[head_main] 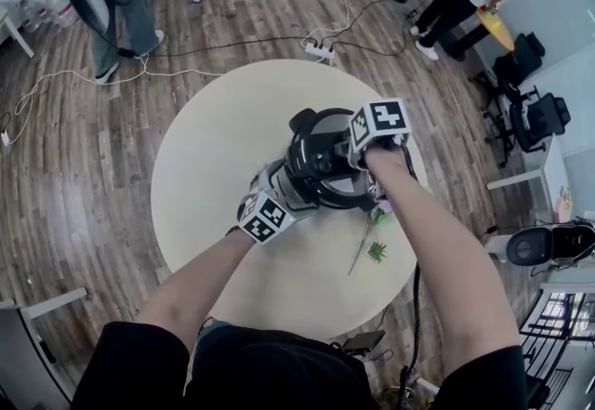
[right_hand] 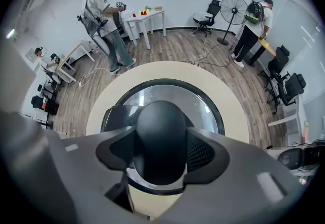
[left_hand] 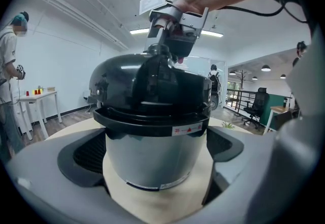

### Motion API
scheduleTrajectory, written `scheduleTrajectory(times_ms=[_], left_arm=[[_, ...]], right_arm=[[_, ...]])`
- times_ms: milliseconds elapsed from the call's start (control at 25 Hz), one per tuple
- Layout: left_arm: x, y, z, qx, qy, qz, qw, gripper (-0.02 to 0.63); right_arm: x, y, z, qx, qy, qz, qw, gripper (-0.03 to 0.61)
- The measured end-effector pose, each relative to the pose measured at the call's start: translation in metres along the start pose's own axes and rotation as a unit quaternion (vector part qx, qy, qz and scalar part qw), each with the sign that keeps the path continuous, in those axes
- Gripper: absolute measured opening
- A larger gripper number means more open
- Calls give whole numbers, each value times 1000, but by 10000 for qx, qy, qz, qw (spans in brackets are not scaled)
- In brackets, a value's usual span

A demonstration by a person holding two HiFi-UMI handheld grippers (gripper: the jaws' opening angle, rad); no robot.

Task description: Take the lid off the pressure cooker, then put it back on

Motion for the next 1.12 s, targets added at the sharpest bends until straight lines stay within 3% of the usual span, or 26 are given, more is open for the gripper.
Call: scheduleTrajectory(times_ms=[320, 520, 680, 920, 1120], left_arm=[[2, 0, -2, 19, 17, 0, 10000, 592], [-22, -6, 16, 58, 8, 14, 10000, 592], [3, 2, 4, 10, -6, 6, 10000, 592], [2, 4, 2, 38, 22, -29, 10000, 592], [0, 9, 9, 104, 23, -7, 9999, 592]], right_arm=[[-13, 34, -4, -81, -288, 259, 9992, 287], [-59, 83, -33, -322, -252, 343, 9986, 285], [-69, 101, -43, -459, -314, 243, 9982, 287], [-109, 115, -125, -286, -194, -93, 9994, 287], [-118, 90, -212, 47, -163, -116, 9998, 287]])
Point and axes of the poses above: the fingertips, and each gripper's own axes: y backward along the fingers, x to its left, z out of its top, the point moved 2 cm from there along y, backward along the fingers, and after that the axes turned 11 degrees about x, right-handed, at the moved point
